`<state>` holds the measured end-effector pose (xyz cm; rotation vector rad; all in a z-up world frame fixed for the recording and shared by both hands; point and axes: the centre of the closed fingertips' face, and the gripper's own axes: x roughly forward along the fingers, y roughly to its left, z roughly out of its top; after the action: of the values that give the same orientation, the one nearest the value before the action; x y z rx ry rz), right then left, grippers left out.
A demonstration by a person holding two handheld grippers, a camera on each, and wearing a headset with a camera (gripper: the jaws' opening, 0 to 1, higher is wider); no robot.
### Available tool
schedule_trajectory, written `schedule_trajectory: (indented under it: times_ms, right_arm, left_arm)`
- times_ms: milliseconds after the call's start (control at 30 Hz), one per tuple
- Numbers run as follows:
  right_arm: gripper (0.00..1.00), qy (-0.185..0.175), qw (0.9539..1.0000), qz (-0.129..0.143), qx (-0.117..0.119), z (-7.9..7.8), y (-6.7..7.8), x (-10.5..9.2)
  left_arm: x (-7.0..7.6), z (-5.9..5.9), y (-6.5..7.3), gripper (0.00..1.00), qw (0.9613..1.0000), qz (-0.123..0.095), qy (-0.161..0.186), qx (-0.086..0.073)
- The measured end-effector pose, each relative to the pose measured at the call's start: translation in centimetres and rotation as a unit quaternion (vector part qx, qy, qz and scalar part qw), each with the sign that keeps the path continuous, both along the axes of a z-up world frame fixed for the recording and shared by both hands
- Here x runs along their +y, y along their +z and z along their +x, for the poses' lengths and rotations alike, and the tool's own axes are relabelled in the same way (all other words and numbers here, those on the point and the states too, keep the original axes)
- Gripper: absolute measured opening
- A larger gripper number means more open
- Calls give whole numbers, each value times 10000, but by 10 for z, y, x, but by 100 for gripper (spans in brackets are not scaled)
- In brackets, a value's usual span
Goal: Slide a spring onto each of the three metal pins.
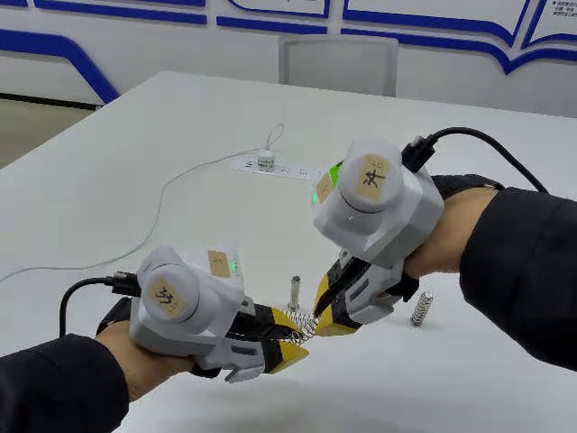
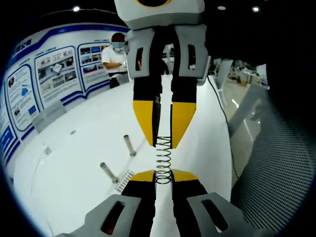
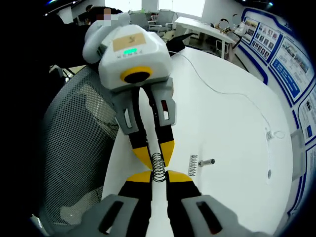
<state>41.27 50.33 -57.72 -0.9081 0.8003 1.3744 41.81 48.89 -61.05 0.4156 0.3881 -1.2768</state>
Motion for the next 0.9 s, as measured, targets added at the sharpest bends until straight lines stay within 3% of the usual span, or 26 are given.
schedule_trajectory:
  times_ms: [300, 567, 900]
  right_arm:
    - [11, 90, 9998, 131, -100, -2, 7, 11]
    - [16, 68, 9999, 148, -22, 0, 4, 9]
    - [15, 28, 9999, 132, 68, -1, -6, 10]
  left_arm:
    - [-1, 0, 3, 11, 10000, -68, -19, -21]
    - [0, 1, 2, 11, 10000, -87, 25, -21]
    - [-2, 1, 4, 11, 9999, -129, -5, -44]
